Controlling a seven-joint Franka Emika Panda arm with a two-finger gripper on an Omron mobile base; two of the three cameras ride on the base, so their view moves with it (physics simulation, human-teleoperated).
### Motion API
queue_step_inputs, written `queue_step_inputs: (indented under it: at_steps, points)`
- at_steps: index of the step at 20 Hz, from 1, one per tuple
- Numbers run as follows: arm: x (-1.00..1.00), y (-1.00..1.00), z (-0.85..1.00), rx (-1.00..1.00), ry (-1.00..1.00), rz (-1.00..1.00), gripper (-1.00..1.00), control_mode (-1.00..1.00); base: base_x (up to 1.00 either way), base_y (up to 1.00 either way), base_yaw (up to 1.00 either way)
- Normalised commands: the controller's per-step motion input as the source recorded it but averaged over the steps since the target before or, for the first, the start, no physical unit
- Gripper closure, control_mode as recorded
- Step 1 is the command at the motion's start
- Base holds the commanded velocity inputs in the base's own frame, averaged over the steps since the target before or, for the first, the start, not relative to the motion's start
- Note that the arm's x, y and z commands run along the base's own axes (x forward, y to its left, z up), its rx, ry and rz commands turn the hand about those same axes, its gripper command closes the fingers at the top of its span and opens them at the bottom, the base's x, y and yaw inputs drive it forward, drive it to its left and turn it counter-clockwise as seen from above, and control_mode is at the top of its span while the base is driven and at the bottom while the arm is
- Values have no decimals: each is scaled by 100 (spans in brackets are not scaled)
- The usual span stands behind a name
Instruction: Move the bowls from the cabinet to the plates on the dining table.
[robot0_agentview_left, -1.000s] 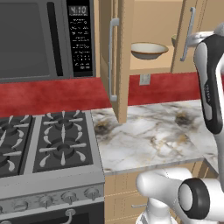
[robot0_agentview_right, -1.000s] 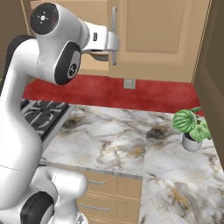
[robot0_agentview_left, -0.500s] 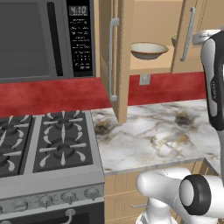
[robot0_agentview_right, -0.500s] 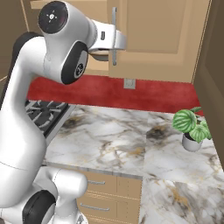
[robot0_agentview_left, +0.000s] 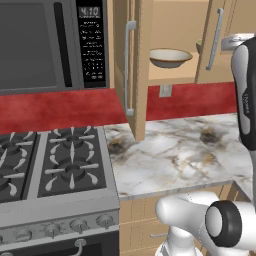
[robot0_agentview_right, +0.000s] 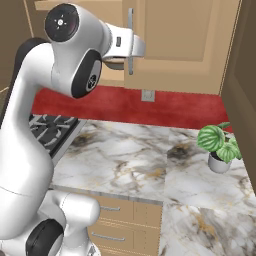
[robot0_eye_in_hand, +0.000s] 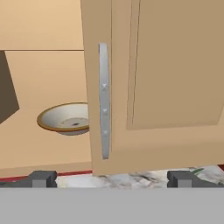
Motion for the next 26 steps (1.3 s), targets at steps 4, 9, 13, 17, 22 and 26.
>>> queue_step_inputs:
  at_steps: [4, 9, 13, 17, 22, 26]
  points:
    - [0, 0, 0, 2, -6, 0, -100, -100, 0, 0, 0]
    - [0, 11, 0, 1, -2, 0, -100, -100, 0, 0, 0]
    - [0, 22, 0, 0, 0, 0, -100, -100, 0, 0, 0]
    - [0, 12, -1, 0, 1, 0, -100, -100, 0, 0, 0]
    - [4, 0, -8, 0, 0, 0, -100, -100, 0, 0, 0]
    - [7, 0, -15, 0, 0, 0, -100, -100, 0, 0, 0]
